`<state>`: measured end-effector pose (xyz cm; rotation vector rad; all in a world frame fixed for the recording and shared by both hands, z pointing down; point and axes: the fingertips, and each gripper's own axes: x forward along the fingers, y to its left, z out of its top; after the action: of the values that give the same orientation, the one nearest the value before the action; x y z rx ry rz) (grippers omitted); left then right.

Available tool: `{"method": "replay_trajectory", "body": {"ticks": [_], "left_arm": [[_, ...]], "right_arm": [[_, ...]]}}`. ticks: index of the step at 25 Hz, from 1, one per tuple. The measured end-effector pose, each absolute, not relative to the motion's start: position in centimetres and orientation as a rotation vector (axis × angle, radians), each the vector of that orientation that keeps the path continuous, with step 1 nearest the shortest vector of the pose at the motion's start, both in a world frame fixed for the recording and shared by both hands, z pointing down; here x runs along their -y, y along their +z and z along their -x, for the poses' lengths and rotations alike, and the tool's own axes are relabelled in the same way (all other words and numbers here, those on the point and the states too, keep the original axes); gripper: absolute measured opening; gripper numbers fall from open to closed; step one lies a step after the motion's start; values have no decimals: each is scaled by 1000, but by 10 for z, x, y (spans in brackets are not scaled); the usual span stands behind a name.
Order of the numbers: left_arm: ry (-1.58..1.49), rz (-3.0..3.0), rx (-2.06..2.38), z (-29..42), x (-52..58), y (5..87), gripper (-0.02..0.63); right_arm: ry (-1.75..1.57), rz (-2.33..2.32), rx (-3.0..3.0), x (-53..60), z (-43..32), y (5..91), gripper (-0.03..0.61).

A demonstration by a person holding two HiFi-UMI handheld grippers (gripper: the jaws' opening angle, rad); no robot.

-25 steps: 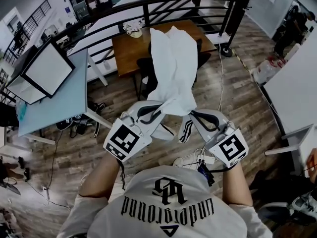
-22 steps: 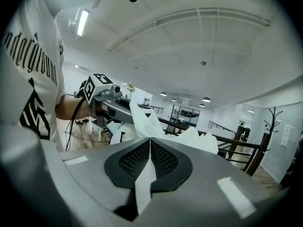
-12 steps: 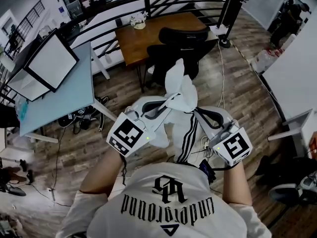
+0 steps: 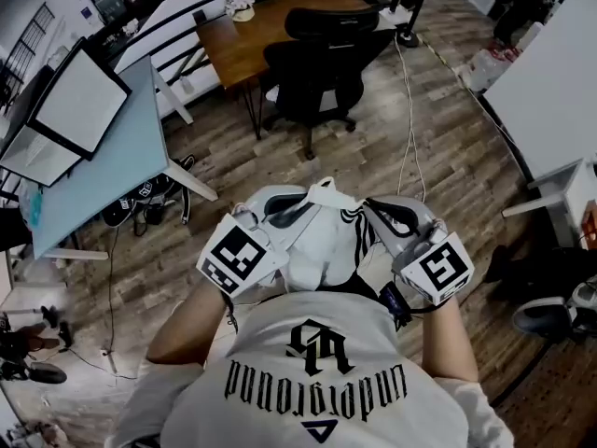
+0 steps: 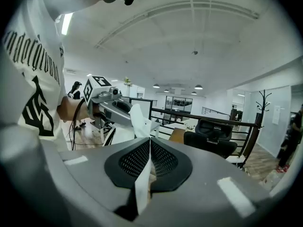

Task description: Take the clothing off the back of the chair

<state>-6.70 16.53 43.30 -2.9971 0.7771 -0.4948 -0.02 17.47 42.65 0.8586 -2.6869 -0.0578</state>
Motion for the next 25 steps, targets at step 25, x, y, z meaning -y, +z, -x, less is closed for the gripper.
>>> {"method": "replay_trajectory", "body": {"ticks": [25], "left_arm": [[-337, 2990, -855, 68, -199, 420, 71]], "right_arm": [[-46, -869, 2713, -213, 2, 431, 9]]}}
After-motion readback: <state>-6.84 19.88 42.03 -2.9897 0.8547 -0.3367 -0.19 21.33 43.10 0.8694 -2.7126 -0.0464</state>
